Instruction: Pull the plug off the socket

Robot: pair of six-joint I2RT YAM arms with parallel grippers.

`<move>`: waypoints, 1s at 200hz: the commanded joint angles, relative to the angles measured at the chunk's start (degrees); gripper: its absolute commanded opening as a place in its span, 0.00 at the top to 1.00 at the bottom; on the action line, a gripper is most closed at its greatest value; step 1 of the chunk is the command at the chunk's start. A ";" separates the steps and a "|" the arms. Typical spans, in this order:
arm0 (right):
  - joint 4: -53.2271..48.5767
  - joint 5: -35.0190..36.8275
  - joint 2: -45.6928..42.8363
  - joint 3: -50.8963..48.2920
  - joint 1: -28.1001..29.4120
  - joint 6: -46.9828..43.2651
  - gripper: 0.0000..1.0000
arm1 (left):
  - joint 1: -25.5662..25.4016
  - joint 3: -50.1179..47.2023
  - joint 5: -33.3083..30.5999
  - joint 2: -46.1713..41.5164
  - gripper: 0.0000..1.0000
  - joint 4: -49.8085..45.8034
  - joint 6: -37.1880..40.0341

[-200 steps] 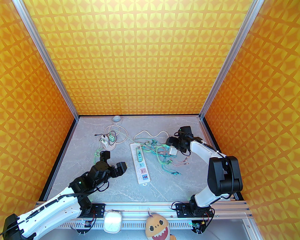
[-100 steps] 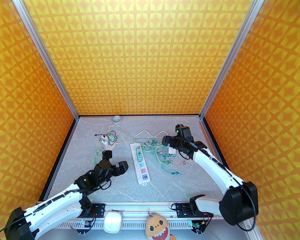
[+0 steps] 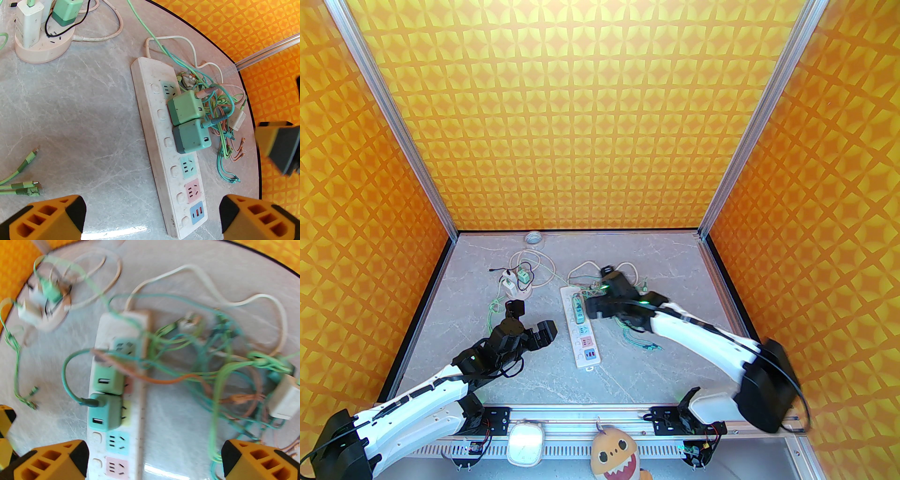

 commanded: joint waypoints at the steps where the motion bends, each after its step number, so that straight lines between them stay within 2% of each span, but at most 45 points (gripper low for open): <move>1: 2.23 3.49 2.24 1.84 2.85 -1.83 0.02 | 0.33 -1.12 -0.95 -1.64 0.01 -0.17 -0.44; 16: 2.35 3.06 3.64 2.78 3.76 -1.67 0.02 | 0.45 -1.62 -0.90 -2.11 0.01 0.01 -0.52; 47: 0.30 1.99 7.99 5.59 4.80 -1.16 0.26 | 0.40 -1.81 -0.98 -1.52 0.01 0.40 -0.91; 76: -0.15 3.10 11.36 6.98 5.58 -0.48 0.38 | 0.40 -1.68 -0.87 -1.25 0.01 0.36 -1.14; 118: 0.22 3.32 15.36 8.67 5.58 -0.37 0.47 | 0.40 -1.64 -0.95 -1.95 0.01 -0.43 -1.05; 159: 1.26 3.25 17.63 9.64 5.57 -1.57 0.50 | 0.42 -1.63 -0.92 -1.51 0.01 -0.18 -1.01; 200: 2.43 2.26 18.85 9.53 5.73 -3.07 0.59 | 2.19 -2.66 0.62 1.76 0.01 4.18 -1.91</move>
